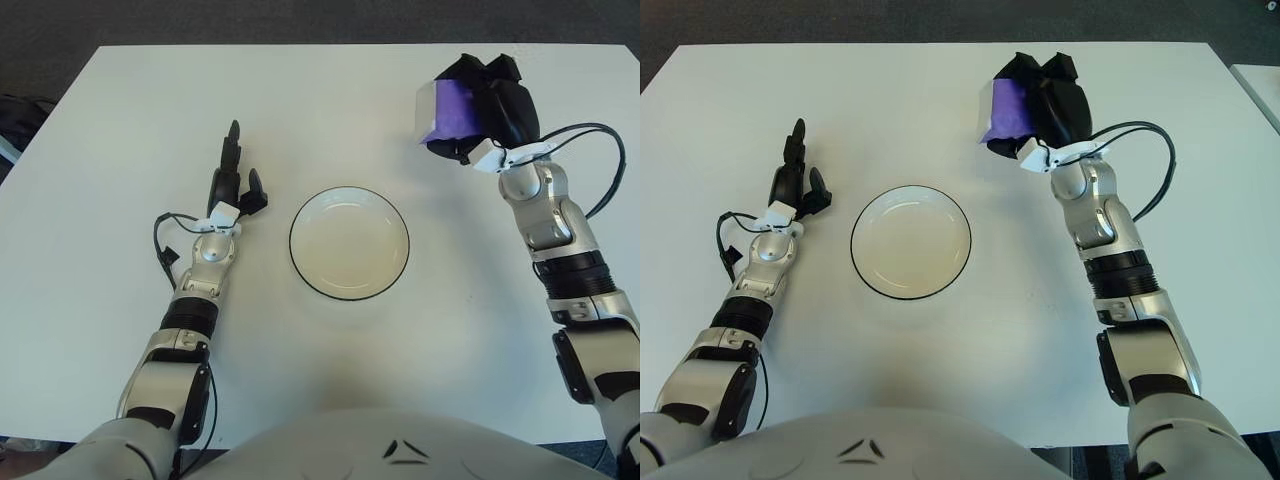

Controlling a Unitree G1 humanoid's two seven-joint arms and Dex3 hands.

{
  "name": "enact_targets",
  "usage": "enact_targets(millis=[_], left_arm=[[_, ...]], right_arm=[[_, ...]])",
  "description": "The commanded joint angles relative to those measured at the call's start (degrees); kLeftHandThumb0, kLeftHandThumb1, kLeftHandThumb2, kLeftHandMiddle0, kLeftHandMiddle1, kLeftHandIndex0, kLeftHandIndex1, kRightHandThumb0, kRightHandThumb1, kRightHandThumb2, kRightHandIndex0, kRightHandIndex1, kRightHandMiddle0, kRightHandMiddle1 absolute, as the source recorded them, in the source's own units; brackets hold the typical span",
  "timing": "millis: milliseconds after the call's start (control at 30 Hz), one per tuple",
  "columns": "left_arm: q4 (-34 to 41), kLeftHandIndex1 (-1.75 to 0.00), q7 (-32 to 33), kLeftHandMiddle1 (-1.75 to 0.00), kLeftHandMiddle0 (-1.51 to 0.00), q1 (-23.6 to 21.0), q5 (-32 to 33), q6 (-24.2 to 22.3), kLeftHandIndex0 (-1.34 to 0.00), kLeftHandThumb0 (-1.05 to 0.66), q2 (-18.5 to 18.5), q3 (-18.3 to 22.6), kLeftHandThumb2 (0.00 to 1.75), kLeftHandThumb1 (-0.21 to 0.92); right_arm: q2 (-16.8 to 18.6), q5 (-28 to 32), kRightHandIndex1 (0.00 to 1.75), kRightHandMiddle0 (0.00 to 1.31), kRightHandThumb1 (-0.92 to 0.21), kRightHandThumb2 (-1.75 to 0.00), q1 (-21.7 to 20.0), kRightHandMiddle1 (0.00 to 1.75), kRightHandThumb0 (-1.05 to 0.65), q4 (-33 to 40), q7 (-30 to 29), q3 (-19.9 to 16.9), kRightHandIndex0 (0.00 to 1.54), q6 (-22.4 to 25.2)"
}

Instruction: Put the tissue paper into the plate.

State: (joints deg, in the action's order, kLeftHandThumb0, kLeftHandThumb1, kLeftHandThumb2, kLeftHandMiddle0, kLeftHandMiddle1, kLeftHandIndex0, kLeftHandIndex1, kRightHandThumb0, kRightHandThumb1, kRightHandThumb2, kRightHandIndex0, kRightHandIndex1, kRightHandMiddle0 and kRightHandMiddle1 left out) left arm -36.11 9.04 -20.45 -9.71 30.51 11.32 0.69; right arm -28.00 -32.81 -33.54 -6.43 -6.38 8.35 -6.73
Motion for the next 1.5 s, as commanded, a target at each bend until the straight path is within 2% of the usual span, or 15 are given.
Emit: enact_targets(millis=[0,333,600,833,1167,1467], left_arm=[[-6.1,-0.2,-0.2,0.0,-0.05,7.2,-0.9,-1.2,0.0,-0.84,-1.3,-1.3,1.13,0.92],[-6.2,-0.19,-0.6,0.0,-0.04,7.3,-0.5,-1.3,0.0,-0.85,-1.3,-1.4,1.13,0.92],[-6.1,-0.18,-0.4,0.0,-0.04,7.4,-0.5,-1.3,0.0,-0.84,-1.3,-1.4,1.13,0.92],[-6.1,-0.18,-0.6,0.0,-0.04,7.6,-0.3,-0.6,0.0,-0.83,-1.3,-1.4,1.12,0.92],[-6.3,-0.19,-0.5,-0.01,-0.05,7.6,-0.5,-0.4,0.0,-0.84,-1.1,-1.5,1.12,0.92],[-7.8,-0.13,-0.8,0.0,-0.03,7.1,-0.9,0.0,0.0,-0.86,-0.4,-1.8,1.1,0.92]], right_arm=[[0.2,-0.8,1.75,1.01,-0.29,-1.32,-1.3,1.75,-0.05,2.7,1.2,-0.2,1.29,0.6],[2.8,-2.1,1.75,0.99,-0.3,-1.3,0.7,1.75,-0.05,9.5,3.0,1.0,1.27,1.8],[4.6,-2.8,1.75,0.98,-0.3,-1.3,3.5,1.75,-0.05,13.7,3.5,3.0,1.27,-0.5],[6.1,0.2,1.75,0.97,-0.29,-1.3,5.7,1.75,-0.05,17.0,7.1,4.2,1.26,-2.4],[8.8,4.4,1.75,0.95,-0.27,-1.33,7.9,1.75,-0.05,21.9,13.4,6.3,1.24,-2.2],[8.8,4.7,1.75,0.94,-0.27,-1.33,9.9,1.75,-0.03,25.0,17.5,8.0,1.21,-3.3]])
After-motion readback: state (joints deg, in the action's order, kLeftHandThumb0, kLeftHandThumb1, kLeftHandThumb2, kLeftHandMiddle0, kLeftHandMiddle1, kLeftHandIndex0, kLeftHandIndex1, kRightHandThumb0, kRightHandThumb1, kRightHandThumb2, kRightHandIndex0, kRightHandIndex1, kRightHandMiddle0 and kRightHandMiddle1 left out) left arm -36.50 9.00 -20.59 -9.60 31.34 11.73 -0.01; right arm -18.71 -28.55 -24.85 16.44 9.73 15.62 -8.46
